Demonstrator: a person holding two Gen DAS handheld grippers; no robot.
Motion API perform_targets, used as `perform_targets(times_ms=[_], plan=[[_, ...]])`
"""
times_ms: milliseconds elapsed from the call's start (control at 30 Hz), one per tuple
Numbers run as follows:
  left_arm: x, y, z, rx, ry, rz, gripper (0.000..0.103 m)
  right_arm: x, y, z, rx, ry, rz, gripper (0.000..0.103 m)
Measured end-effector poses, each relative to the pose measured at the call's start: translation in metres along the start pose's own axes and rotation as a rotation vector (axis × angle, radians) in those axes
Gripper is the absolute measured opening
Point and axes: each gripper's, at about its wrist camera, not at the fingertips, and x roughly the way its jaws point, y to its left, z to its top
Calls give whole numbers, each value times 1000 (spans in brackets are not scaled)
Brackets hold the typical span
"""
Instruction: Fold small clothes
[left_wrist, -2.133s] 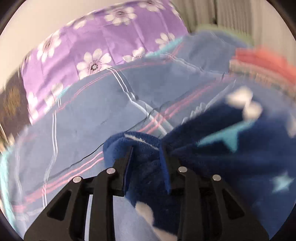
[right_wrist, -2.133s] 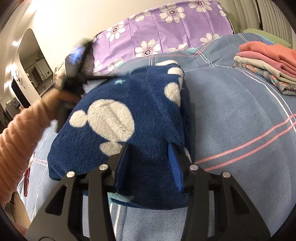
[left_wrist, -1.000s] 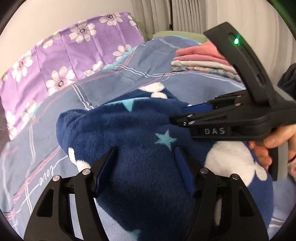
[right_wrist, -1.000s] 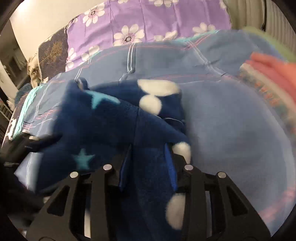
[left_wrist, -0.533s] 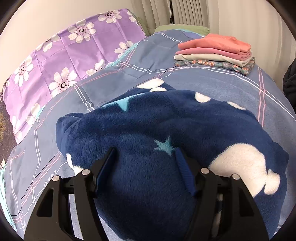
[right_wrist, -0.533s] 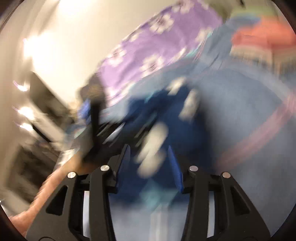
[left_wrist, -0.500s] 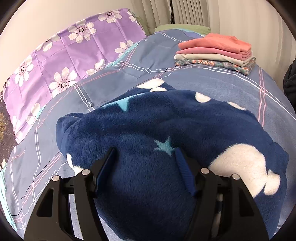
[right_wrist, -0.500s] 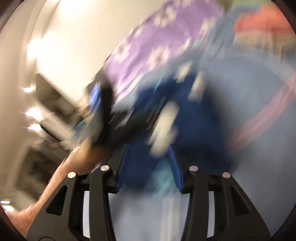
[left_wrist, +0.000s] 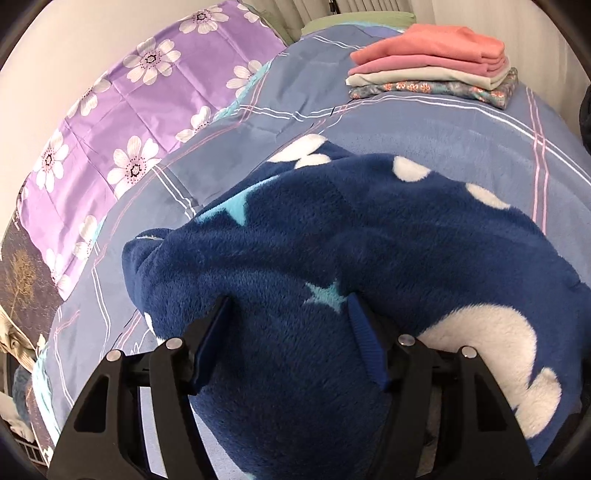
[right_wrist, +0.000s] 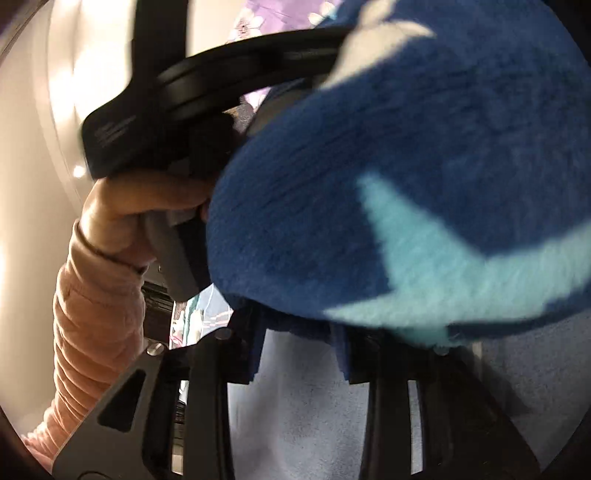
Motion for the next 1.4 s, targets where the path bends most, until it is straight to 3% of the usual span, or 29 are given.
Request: perform_targets(times_ms=[133, 200, 267, 367, 467, 533, 567, 600, 633, 700, 800, 900, 967, 1000, 1167, 1267, 1400], plan=[[0, -1, 0, -8, -4, 11, 64, 0, -3, -2, -24, 56, 31, 33], [-1, -1, -2, -19, -16, 14, 63, -1, 1, -10, -66, 128, 35, 34], [-3, 0, -4, -30, -28, 16, 63, -15, 7, -17, -93, 129, 36, 34], [-4, 1, -6, -39, -44, 19, 63, -68, 25, -15, -203, -36, -33, 34], [-3, 0, -6, -37, -41, 22, 63, -128, 37, 8, -283, -298, -158, 44], [-4, -1, -7, -38, -44, 27, 63, -134, 28, 25, -269, -349, -237, 48], [-5, -1, -8, -41, -49, 31, 63, -124, 17, 33, -251, -332, -303, 49], [-6, 0, -9, -50, -57, 32, 63, -105, -4, 41, -224, -283, -414, 42], [-8, 1, -9, -62, -64, 30, 64, -95, -17, 41, -221, -264, -435, 37], [-18, -1, -12, -81, -111, 69, 66, -88, -23, 38, -238, -297, -407, 38], [-49, -3, -25, -79, -190, 106, 78, -86, -19, 39, -211, -291, -450, 38], [-100, -1, -60, -123, -300, 89, 89, -81, -13, 38, -273, -291, -489, 38], [-128, -1, -86, -150, -343, 68, 90, -84, -21, 35, -246, -296, -465, 39], [-138, -4, -99, -160, -353, 51, 97, -83, -23, 35, -240, -298, -455, 39], [-145, -32, -154, -175, -289, -32, 99, -102, -7, 25, -252, -304, -464, 40], [-116, -44, -157, -183, -217, 50, 99, -103, -7, 25, -253, -305, -467, 40], [-96, -48, -141, -252, -220, 60, 100, -103, -7, 23, -260, -311, -477, 41]])
